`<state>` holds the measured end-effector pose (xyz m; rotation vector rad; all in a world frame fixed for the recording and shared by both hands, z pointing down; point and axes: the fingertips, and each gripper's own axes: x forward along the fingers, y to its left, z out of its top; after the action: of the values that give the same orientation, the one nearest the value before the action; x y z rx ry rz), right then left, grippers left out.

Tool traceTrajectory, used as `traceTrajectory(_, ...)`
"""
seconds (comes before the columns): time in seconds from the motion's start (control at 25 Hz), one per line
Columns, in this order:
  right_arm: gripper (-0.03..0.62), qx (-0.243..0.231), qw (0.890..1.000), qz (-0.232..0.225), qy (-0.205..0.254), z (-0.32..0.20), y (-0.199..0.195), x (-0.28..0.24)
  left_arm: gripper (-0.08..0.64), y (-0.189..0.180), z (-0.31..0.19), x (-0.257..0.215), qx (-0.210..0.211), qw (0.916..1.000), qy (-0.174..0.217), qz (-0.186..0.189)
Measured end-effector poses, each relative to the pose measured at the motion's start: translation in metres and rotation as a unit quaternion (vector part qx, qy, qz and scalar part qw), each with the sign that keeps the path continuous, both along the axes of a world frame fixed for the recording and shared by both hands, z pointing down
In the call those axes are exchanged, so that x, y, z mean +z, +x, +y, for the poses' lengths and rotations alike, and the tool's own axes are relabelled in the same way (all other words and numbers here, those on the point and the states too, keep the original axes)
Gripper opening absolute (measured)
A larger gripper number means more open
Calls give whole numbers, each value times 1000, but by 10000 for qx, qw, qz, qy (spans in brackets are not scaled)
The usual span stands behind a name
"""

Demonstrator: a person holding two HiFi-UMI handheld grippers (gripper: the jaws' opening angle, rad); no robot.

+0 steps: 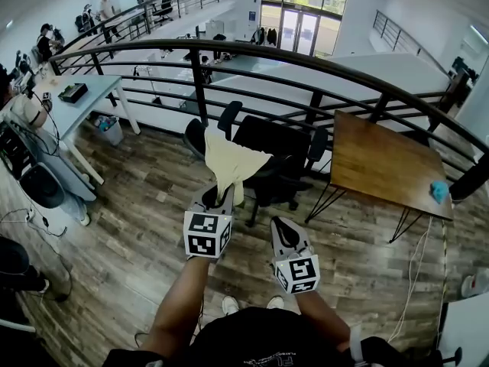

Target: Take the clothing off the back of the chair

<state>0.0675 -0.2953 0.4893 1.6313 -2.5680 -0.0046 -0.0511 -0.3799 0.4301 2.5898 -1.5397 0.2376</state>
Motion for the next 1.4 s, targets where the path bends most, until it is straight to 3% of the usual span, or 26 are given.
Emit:
traceTrajectory(0.32, 21, 32, 9999, 129, 73, 6, -13, 0, 66, -5, 11, 3, 158, 9996, 97, -222)
traceTrajectory(0.88, 21, 303, 9995, 39, 28, 36, -42, 11, 66, -34, 49, 18, 338, 9993, 110, -118)
traceTrajectory(1.4, 21, 290, 9995, 15, 139, 52, -29, 11, 67, -33, 75, 29, 204, 9997, 96, -67)
